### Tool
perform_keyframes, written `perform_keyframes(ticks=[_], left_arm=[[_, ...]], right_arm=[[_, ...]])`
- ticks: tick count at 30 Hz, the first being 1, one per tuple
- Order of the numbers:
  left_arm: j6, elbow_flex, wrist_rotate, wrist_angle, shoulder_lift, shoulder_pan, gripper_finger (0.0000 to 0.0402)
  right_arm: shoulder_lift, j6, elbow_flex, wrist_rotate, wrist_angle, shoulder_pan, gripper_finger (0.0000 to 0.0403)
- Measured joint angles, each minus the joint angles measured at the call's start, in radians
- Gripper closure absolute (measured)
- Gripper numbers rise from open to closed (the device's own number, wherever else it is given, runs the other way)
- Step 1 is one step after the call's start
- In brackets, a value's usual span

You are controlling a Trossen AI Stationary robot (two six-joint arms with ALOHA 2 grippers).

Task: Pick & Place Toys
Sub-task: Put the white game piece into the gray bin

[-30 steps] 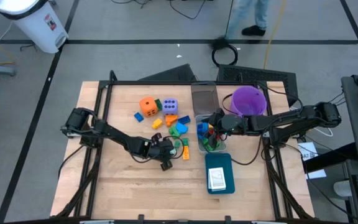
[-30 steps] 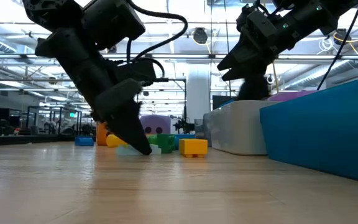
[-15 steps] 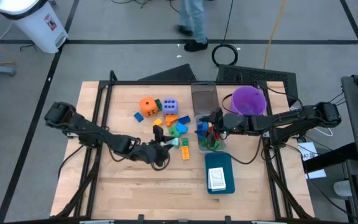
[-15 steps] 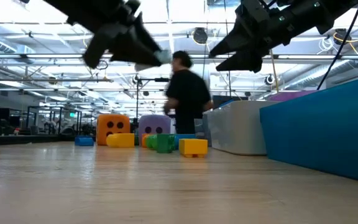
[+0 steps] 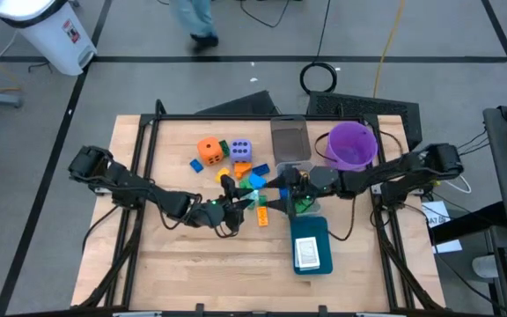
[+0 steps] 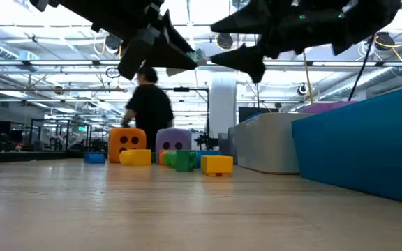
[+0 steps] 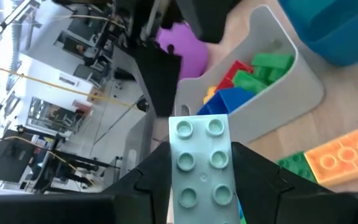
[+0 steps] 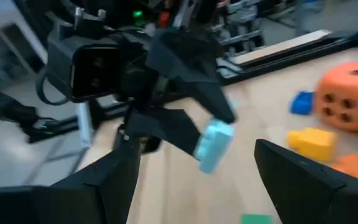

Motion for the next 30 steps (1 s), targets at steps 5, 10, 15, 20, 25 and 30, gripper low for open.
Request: perform_keyframes(ticks=[5, 10, 15, 20, 25, 30], left_arm=[[0.006, 0.0, -0.006, 0.01, 0.006, 0.0, 0.0247], [0.0, 0.0, -0.004, 0.036, 0.005, -0.002, 0.0258], [-0.007, 0.001, -0.003, 0.032, 0.005, -0.001, 0.0246], [-0.011, 0.001, 0.006, 0.031, 0.005, -0.001, 0.025], [-0.038, 0.001, 0.005, 0.029, 0.005, -0.001, 0.0251], [-0.068, 0.001, 0.006, 0.029, 0.005, -0.001, 0.0227]], right_arm=[[0.083, 0.059, 0.007, -0.006, 0.096, -0.022, 0.011], [0.134, 0.093, 0.028, -0.006, 0.098, -0.041, 0.011], [0.181, 0.086, 0.07, -0.008, 0.1, -0.04, 0.0116], [0.2, 0.085, 0.09, -0.011, 0.101, -0.04, 0.0155], [0.196, 0.086, 0.089, -0.015, 0.103, -0.04, 0.023], [0.196, 0.082, 0.089, -0.046, 0.101, -0.04, 0.0314]])
